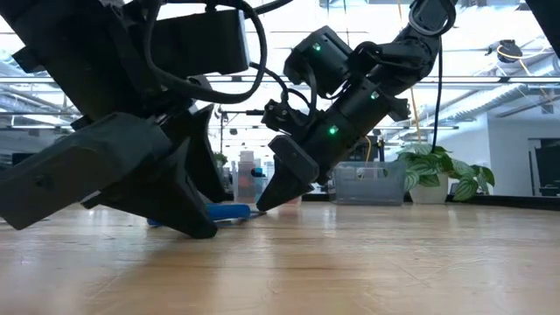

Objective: Pick & Place Paint Supplies
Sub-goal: Put the blue scissors into the left black bin

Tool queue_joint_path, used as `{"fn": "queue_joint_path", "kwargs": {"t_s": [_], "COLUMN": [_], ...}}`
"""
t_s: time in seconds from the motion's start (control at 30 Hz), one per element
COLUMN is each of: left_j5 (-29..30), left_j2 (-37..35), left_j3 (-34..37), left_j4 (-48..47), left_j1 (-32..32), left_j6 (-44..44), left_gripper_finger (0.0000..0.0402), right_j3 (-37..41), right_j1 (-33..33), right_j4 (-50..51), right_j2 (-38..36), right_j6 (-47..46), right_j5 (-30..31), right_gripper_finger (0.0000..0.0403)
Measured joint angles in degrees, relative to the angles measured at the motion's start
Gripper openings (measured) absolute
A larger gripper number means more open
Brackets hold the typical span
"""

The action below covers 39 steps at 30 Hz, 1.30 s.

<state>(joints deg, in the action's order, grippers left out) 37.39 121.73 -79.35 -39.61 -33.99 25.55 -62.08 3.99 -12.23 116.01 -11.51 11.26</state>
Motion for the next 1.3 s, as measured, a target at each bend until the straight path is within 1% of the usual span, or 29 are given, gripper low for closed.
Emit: {"fn": "queue_joint_path", "kwargs": {"t_s": [0.13,0.37,0.57,0.63,0.7,0.8,0.87,0.97,1.03,1.3], "left_j5": [-0.3,-4.6,-5.8,-6.6,-8.0,-13.1,-14.9,-17.3,-17.8,-18.2], "left_j2": [0.0,-0.2,-0.2,-0.3,-0.3,-0.5,-0.8,-1.1,-1.1,-1.2], "left_j3": [0.0,0.0,0.0,0.8,1.8,4.3,6.1,7.4,7.8,7.8], "left_j4": [-1.2,-0.6,-0.6,0.6,2.4,7.5,10.8,12.7,12.7,12.8], "left_j1": [-0.1,0.2,1.1,1.5,2.0,3.1,3.8,4.9,5.2,5.3], "left_j6": [3.4,3.2,3.1,3.0,2.3,1.9,2.6,4.2,4.8,4.1], "left_gripper_finger": [0.0234,0.0234,0.0231,0.0218,0.0196,0.0154,0.0130,0.0106,0.0098,0.0090], "right_j3": [0.0,0.0,0.0,0.0,0.0,0.0,0.0,0.0,0.0,0.0], "right_j1": [0.0,0.0,0.1,0.1,0.1,0.1,0.1,0.1,0.1,0.2], "right_j4": [0.0,0.0,0.0,0.0,0.0,0.0,0.0,0.1,0.2,0.1], "right_j2": [0.0,0.0,0.0,0.0,0.0,0.0,0.0,-0.1,-0.1,-0.1], "right_j6": [0.0,0.0,-0.1,-0.5,-0.5,-0.5,-0.5,-0.5,-0.5,-0.5], "right_j5": [-0.3,-0.5,-0.5,-0.5,-0.5,-0.6,-0.7,-0.6,-0.6,-0.7], "right_gripper_finger": [0.0000,0.0000,0.0000,0.0000,0.0000,0.0000,0.0000,0.0000,0.0000,0.0000]}}
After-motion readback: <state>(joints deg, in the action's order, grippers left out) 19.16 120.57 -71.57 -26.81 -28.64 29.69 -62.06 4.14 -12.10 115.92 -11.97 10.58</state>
